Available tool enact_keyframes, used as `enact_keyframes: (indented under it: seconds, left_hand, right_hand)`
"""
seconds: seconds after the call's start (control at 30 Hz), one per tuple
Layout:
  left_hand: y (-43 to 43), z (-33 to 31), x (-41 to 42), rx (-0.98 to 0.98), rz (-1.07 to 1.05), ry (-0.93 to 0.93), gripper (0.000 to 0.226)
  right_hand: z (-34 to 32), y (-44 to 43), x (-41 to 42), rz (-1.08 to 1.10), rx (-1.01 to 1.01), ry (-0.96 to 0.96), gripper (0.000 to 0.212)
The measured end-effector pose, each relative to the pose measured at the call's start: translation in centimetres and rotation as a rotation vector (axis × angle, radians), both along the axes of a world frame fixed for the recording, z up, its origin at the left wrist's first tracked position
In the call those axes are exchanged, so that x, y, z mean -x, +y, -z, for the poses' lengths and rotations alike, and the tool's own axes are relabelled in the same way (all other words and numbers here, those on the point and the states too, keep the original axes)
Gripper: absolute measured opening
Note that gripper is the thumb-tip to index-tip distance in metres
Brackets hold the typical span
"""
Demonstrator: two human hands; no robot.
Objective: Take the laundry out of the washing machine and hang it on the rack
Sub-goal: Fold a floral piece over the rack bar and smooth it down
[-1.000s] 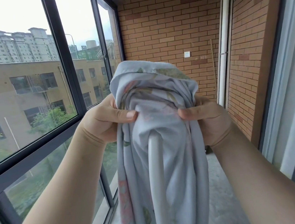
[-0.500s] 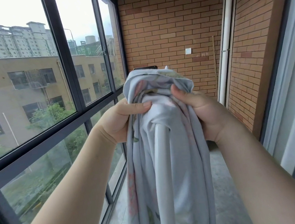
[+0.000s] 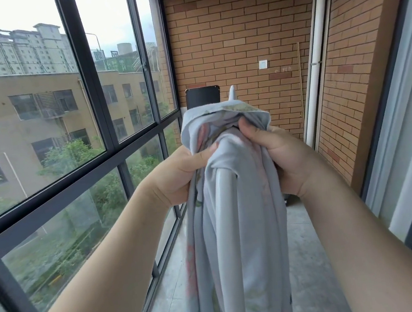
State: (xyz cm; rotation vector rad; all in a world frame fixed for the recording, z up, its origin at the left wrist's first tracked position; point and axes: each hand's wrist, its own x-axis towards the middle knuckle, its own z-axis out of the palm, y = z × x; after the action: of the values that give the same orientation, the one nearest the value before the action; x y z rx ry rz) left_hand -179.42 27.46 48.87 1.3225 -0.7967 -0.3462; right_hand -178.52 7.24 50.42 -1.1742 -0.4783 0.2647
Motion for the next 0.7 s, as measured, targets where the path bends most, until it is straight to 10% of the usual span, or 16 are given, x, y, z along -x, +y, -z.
enact_keyframes:
  seconds: [0.27, 0.47, 0.7]
  left_hand:
    - [-1.5, 2.6, 3.7, 0.133, -1.262, -0.445, 0.044]
    - [-2.3, 3.8, 9.0, 0.255, -0.965, -0.651, 0.02]
    - [-3.0, 2.6, 11.8, 0.193, -0.997, -0.7, 0.014]
  right_hand:
    - [3.4, 0.5, 2.9, 0.946, 0.27, -0.469, 0.053]
    - [4.6, 0.6, 7.6, 0.713, 0.119, -1.008, 0.021]
    - [4.1, 0.6, 10.9, 0.797, 0.191, -1.169, 0.003]
